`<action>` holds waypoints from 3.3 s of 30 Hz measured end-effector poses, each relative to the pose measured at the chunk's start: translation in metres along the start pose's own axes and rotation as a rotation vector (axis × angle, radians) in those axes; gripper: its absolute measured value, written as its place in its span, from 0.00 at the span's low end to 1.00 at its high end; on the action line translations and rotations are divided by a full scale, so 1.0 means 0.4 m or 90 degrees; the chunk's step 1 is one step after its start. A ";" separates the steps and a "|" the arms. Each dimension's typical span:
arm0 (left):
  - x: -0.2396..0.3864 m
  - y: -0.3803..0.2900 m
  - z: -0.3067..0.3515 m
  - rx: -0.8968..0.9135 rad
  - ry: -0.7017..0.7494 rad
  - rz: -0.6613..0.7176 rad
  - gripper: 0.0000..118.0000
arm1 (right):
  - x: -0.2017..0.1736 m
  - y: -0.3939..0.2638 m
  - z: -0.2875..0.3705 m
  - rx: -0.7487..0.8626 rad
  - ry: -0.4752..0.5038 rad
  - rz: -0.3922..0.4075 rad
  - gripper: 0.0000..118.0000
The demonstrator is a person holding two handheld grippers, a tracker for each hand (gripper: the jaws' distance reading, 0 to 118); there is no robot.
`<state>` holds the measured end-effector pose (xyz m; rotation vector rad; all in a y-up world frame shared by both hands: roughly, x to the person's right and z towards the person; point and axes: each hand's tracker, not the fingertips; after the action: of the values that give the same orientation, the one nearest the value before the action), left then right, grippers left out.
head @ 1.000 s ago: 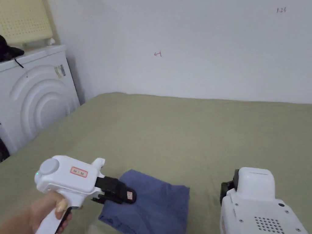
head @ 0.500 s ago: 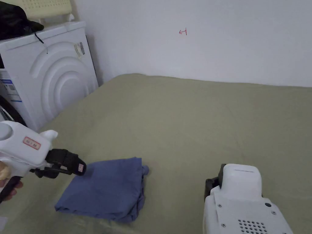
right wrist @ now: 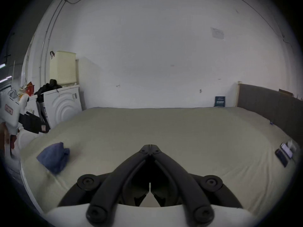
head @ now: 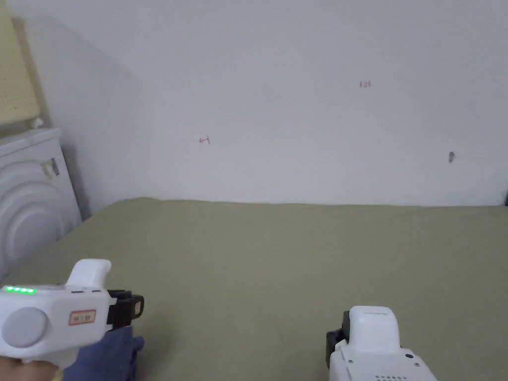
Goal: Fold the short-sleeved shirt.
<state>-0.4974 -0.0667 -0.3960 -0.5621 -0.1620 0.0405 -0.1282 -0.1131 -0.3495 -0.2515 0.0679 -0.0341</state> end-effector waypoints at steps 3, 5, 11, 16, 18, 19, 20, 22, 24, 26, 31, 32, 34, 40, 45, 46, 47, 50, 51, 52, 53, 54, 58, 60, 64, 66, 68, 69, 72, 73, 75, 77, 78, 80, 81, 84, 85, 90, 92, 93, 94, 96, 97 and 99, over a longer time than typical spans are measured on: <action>0.217 -0.023 -0.014 0.070 -0.035 0.015 0.01 | 0.155 0.018 0.040 0.002 -0.026 0.007 0.00; 0.362 -0.053 -0.017 0.072 -0.033 0.001 0.01 | 0.248 0.034 0.067 0.002 -0.072 0.025 0.00; 0.672 -0.154 0.027 0.197 0.013 -0.002 0.01 | 0.477 0.049 0.133 0.021 -0.117 0.070 0.00; 0.744 -0.180 0.066 0.249 0.072 -0.048 0.01 | 0.571 0.029 0.188 0.038 -0.139 0.084 0.00; 0.747 -0.179 0.079 0.244 0.068 -0.027 0.01 | 0.584 0.016 0.199 0.043 -0.144 0.087 0.00; 0.741 -0.182 0.083 0.248 0.067 -0.007 0.01 | 0.586 0.013 0.208 0.045 -0.152 0.091 0.00; 0.736 -0.183 0.086 0.247 0.073 0.003 0.01 | 0.588 0.011 0.217 0.050 -0.152 0.091 0.00; 0.733 -0.176 0.096 0.252 0.073 0.007 0.01 | 0.587 0.021 0.228 0.054 -0.152 0.092 0.00; 0.724 -0.161 0.102 0.254 0.078 0.008 0.01 | 0.586 0.041 0.243 0.070 -0.157 0.091 0.00; 0.721 -0.138 0.117 0.257 0.072 0.006 0.03 | 0.586 0.075 0.253 0.090 -0.158 0.091 0.00; 0.722 -0.075 0.143 0.283 0.053 -0.009 1.00 | 0.596 0.141 0.259 0.104 -0.140 0.083 1.00; 0.724 -0.073 0.149 0.300 0.046 -0.005 1.00 | 0.597 0.144 0.251 0.091 -0.142 0.077 0.99; 0.730 -0.069 0.168 0.332 0.042 -0.014 1.00 | 0.607 0.162 0.250 0.112 -0.142 0.073 1.00; 0.737 -0.054 0.173 0.333 0.074 -0.018 1.00 | 0.609 0.106 0.248 0.091 -0.147 0.055 1.00; 0.725 -0.057 0.161 0.321 0.089 0.000 1.00 | 0.609 0.125 0.261 0.090 -0.149 0.047 1.00; 0.722 -0.060 0.160 0.318 0.092 0.002 1.00 | 0.607 0.127 0.264 0.094 -0.146 0.048 1.00; 0.720 -0.063 0.157 0.315 0.094 0.004 1.00 | 0.606 0.129 0.268 0.101 -0.142 0.053 1.00; 0.720 -0.069 0.153 0.305 0.100 0.006 1.00 | 0.616 0.125 0.260 0.103 -0.135 0.059 1.00; 0.720 -0.070 0.153 0.299 0.099 0.007 1.00 | 0.618 0.128 0.256 0.098 -0.133 0.067 1.00; 0.720 -0.071 0.151 0.289 0.096 0.009 1.00 | 0.618 0.132 0.250 0.090 -0.139 0.074 1.00; 0.721 -0.072 0.149 0.285 0.095 0.011 1.00 | 0.609 0.131 0.255 0.095 -0.142 0.079 1.00; 0.721 -0.074 0.147 0.281 0.096 0.011 1.00 | 0.609 0.130 0.255 0.093 -0.141 0.077 1.00; 0.720 -0.080 0.148 0.284 0.097 0.009 1.00 | 0.614 0.129 0.254 0.085 -0.127 0.056 1.00; 0.720 -0.080 0.150 0.286 0.099 0.008 1.00 | 0.612 0.130 0.249 0.081 -0.139 0.056 1.00; 0.723 -0.087 0.160 0.290 0.104 0.002 1.00 | 0.609 0.128 0.248 0.078 -0.163 0.063 1.00; 0.723 -0.092 0.165 0.293 0.097 0.007 1.00 | 0.614 0.127 0.252 0.079 -0.158 0.060 1.00; 0.723 -0.092 0.165 0.291 0.097 0.010 1.00 | 0.616 0.127 0.257 0.084 -0.154 0.057 1.00; 0.722 -0.092 0.165 0.291 0.097 0.011 1.00 | 0.614 0.127 0.261 0.086 -0.154 0.057 1.00; 0.721 -0.090 0.166 0.292 0.096 0.011 1.00 | 0.611 0.132 0.270 0.093 -0.153 0.062 1.00; 0.722 -0.089 0.167 0.296 0.096 0.010 1.00 | 0.613 0.136 0.270 0.093 -0.144 0.058 1.00; 0.723 -0.086 0.169 0.296 0.094 0.005 1.00 | 0.618 0.142 0.270 0.080 -0.118 0.038 1.00; 0.725 -0.081 0.170 0.298 0.095 -0.001 1.00 | 0.625 0.142 0.266 0.081 -0.115 0.027 1.00; 0.726 -0.080 0.171 0.299 0.096 -0.004 1.00 | 0.625 0.141 0.264 0.082 -0.126 0.026 1.00; 0.727 -0.077 0.173 0.302 0.098 -0.009 1.00 | 0.622 0.140 0.261 0.082 -0.143 0.034 1.00; 0.727 -0.076 0.173 0.303 0.097 -0.011 1.00 | 0.620 0.139 0.261 0.082 -0.142 0.035 1.00; 0.730 -0.077 0.173 0.304 0.100 -0.019 1.00 | 0.617 0.140 0.258 0.080 -0.145 0.034 1.00; 0.730 -0.078 0.171 0.303 0.102 -0.021 1.00 | 0.616 0.140 0.260 0.081 -0.142 0.034 1.00; 0.727 -0.079 0.164 0.298 0.102 -0.023 1.00 | 0.615 0.142 0.258 0.085 -0.137 0.034 1.00; 0.725 -0.077 0.163 0.297 0.102 -0.021 1.00 | 0.617 0.142 0.257 0.085 -0.138 0.036 1.00; 0.724 -0.076 0.161 0.297 0.100 -0.019 1.00 | 0.617 0.142 0.258 0.086 -0.138 0.036 1.00; 0.724 -0.076 0.160 0.296 0.099 -0.019 1.00 | 0.618 0.142 0.259 0.085 -0.137 0.035 1.00; 0.724 -0.075 0.157 0.294 0.101 -0.020 1.00 | 0.621 0.140 0.257 0.084 -0.137 0.033 1.00; 0.724 -0.074 0.156 0.295 0.100 -0.018 1.00 | 0.623 0.137 0.254 0.083 -0.139 0.033 1.00; 0.724 -0.074 0.155 0.295 0.096 -0.015 1.00 | 0.626 0.133 0.252 0.081 -0.141 0.032 1.00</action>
<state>-0.2220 -0.0349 -0.2875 -0.0995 -0.0088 0.0113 0.1301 -0.0471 -0.2810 -0.1257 -0.1482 0.0392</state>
